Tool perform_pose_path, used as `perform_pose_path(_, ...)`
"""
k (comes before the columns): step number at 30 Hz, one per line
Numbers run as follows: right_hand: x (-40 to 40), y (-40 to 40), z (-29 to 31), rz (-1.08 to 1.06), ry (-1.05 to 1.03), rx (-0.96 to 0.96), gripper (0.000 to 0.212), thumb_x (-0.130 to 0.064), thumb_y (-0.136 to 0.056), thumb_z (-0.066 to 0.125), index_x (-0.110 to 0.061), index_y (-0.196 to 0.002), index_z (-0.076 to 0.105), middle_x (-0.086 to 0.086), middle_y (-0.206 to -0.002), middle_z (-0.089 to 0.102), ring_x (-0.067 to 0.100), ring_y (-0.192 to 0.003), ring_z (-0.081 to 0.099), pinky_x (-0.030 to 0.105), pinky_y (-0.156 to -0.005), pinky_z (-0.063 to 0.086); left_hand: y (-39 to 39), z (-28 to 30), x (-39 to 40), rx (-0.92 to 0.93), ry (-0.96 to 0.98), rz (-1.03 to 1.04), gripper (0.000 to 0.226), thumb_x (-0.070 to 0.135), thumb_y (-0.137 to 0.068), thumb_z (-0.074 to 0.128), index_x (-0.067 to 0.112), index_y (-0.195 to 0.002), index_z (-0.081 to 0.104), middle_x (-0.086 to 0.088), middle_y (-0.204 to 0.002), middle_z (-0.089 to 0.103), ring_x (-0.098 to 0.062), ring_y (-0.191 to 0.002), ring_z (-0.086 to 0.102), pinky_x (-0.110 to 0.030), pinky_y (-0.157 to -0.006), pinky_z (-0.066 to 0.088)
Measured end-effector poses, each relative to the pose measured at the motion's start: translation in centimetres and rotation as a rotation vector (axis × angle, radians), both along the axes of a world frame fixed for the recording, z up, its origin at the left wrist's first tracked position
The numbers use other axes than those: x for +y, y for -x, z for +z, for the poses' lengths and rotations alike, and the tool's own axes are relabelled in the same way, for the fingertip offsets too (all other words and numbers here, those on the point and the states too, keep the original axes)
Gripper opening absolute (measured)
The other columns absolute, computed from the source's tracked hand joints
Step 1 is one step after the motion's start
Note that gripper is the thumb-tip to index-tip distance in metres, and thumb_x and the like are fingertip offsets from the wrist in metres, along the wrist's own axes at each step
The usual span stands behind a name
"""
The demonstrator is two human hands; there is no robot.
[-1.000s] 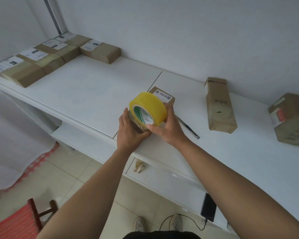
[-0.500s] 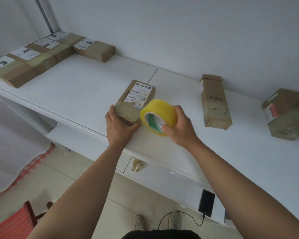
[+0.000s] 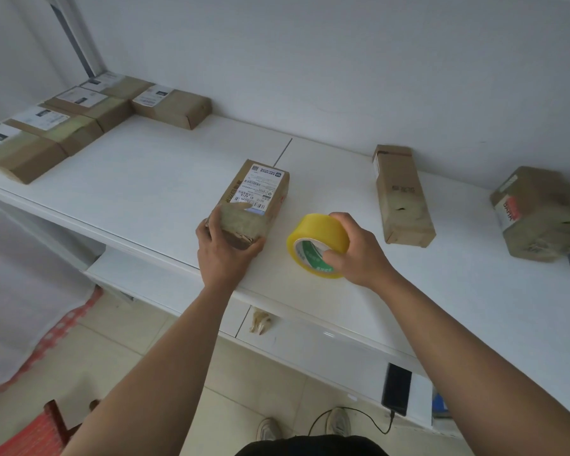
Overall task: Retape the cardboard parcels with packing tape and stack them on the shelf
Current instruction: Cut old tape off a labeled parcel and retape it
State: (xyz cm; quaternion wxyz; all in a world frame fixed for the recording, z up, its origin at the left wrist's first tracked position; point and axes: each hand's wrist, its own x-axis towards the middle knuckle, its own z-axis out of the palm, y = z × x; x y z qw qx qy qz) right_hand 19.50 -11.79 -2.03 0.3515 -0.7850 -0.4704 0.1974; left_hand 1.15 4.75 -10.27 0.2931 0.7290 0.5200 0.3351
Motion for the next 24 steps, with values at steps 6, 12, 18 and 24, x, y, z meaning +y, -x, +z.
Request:
perform_pose_path(6, 0.1, -0.1, -0.1, 0.014, 0.016, -0.014, 0.065, -0.037, -0.068, 0.056, -0.026, -0.132, 0.045, -0.001, -0.100, 0.054, 0.021, -0.084, 0.055, 0.021, -0.060, 0.041, 0.1, -0.2, 0.1, 0.011, 0.018, -0.009, 0.103, 0.060, -0.062, 0.082, 0.037, -0.145, 0.027, -0.002, -0.142, 0.033, -0.028, -0.121, 0.053, -0.046, -0.097, 0.051)
perform_pose_path(12, 0.2, -0.3, -0.6, 0.033, 0.035, -0.025, 0.066, -0.038, -0.070, 0.056, -0.026, -0.133, 0.044, -0.002, -0.102, 0.053, 0.021, -0.086, 0.055, 0.020, -0.059, 0.040, 0.1, 0.0, 0.0, 0.018, 0.009, -0.014, 0.097, 0.058, -0.062, 0.083, 0.036, -0.142, 0.031, -0.004, -0.140, 0.035, -0.030, -0.118, 0.054, -0.043, -0.096, 0.051)
perform_pose_path(18, 0.2, -0.5, -1.2, 0.053, 0.059, -0.050, 0.066, -0.032, -0.079, 0.066, -0.024, -0.140, 0.041, -0.003, -0.109, 0.051, 0.021, -0.090, 0.054, 0.020, -0.061, 0.039, 0.2, 0.0, 0.1, 0.265, -0.149, 0.002, 0.106, 0.080, -0.065, 0.058, 0.020, -0.148, 0.032, -0.010, -0.158, 0.023, -0.030, -0.146, 0.027, -0.048, -0.119, 0.022)
perform_pose_path(24, 0.4, -0.4, -1.6, 0.082, 0.096, -0.073, 0.073, -0.031, -0.082, 0.067, -0.023, -0.147, 0.036, -0.006, -0.112, 0.048, 0.020, -0.094, 0.052, 0.027, -0.071, 0.040, 0.8, 1.5, 0.9, 0.577, -0.331, -0.164, 0.090, 0.078, -0.083, 0.042, 0.030, -0.155, 0.016, -0.005, -0.164, 0.018, -0.026, -0.150, 0.017, -0.050, -0.119, 0.021)
